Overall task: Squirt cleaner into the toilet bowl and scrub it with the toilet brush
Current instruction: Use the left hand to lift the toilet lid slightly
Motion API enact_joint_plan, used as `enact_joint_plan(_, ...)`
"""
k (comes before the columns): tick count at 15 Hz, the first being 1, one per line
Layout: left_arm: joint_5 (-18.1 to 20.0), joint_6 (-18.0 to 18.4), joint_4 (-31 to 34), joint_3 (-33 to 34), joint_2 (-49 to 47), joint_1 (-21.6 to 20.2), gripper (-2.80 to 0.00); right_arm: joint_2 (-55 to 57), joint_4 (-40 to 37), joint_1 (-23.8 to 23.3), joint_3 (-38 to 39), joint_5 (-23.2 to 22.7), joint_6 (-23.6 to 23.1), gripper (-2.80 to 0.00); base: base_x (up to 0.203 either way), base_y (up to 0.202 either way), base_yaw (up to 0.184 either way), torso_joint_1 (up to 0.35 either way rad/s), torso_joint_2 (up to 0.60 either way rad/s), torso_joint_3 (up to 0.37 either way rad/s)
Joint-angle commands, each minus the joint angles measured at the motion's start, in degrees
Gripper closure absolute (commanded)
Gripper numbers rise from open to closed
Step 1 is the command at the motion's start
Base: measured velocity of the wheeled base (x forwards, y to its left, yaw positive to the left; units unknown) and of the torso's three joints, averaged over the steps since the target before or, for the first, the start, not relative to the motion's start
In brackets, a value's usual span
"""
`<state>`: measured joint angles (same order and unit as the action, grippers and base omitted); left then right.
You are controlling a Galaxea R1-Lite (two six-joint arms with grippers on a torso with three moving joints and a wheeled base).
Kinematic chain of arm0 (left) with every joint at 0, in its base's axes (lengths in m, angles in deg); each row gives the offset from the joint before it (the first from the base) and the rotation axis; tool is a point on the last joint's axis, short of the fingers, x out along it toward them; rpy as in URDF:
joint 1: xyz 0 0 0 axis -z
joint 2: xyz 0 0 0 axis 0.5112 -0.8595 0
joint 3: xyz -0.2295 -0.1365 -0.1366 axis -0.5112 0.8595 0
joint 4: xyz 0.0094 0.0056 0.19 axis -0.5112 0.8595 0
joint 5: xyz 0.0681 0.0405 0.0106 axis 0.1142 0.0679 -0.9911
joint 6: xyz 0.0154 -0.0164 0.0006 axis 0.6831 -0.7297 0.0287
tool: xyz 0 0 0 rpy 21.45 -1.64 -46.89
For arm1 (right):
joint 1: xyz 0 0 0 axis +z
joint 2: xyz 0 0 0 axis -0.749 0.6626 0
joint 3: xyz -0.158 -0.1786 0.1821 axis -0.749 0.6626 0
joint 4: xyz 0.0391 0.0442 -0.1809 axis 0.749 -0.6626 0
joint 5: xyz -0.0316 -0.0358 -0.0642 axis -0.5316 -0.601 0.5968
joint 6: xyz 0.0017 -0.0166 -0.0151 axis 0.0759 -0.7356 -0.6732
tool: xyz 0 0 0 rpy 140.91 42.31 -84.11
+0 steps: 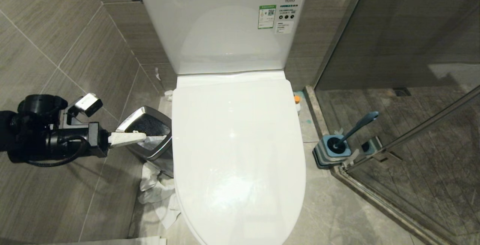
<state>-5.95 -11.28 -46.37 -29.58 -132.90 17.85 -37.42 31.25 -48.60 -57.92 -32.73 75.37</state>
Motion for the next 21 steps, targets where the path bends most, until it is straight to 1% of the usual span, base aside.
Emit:
enact_joint_plan(1, 0.1, 0.0, 0.3, 1.2, -1.0, 0.0, 0.00, 0.0, 0.0, 0.0, 0.0, 0.0, 0.0, 0.00, 0.000, 0.000, 0.000, 0.000, 0.00, 0.000)
enact_joint_plan(5, 0.0, 0.0, 0.2, 5.6, -0.6, 0.1, 0.00, 0.0, 0.0, 0.0, 0.0, 0.0, 0.0, 0.00, 0.000, 0.000, 0.000, 0.000, 0.00, 0.000)
enact_joint_plan(6, 0.2, -0.2, 0.3, 6.3, -0.8, 0.2, -2.80, 0.0, 0.0, 0.0, 0.0, 0.0, 0.0, 0.00, 0.000, 0.000, 0.000, 0.000, 0.00, 0.000)
enact_joint_plan(8, 0.4, -0.3, 0.5, 6.5, -1.7, 0.2, -2.80, 0.0, 0.0, 0.0, 0.0, 0.0, 0.0, 0.00, 0.000, 0.000, 0.000, 0.000, 0.00, 0.000)
enact_joint_plan(11, 2.4, -0.1, -0.3, 7.6, -2.5, 0.2, -2.80, 0.0, 0.0, 0.0, 0.0, 0.0, 0.0, 0.00, 0.000, 0.000, 0.000, 0.000, 0.00, 0.000)
enact_joint_plan(13, 3.2, 0.1, -1.9, 9.4, -2.5, 0.3, -2.80, 0.0, 0.0, 0.0, 0.0, 0.0, 0.0, 0.00, 0.000, 0.000, 0.000, 0.000, 0.00, 0.000)
enact_joint_plan(15, 3.2, 0.9, -3.3, 10.8, -2.6, 1.5, -2.80, 0.0, 0.0, 0.0, 0.0, 0.0, 0.0, 0.00, 0.000, 0.000, 0.000, 0.000, 0.00, 0.000)
enact_joint_plan(17, 3.0, 2.0, -8.2, 14.2, -3.3, 2.5, -2.80, 0.0, 0.0, 0.0, 0.0, 0.0, 0.0, 0.00, 0.000, 0.000, 0.000, 0.000, 0.00, 0.000)
enact_joint_plan(18, 3.0, 1.9, -10.9, 15.7, -3.3, 2.9, -2.80, 0.0, 0.0, 0.0, 0.0, 0.0, 0.0, 0.00, 0.000, 0.000, 0.000, 0.000, 0.00, 0.000)
enact_joint_plan(21, 2.9, 1.2, -12.2, 15.0, -3.5, 3.5, -2.80, 0.0, 0.0, 0.0, 0.0, 0.0, 0.0, 0.00, 0.000, 0.000, 0.000, 0.000, 0.00, 0.000)
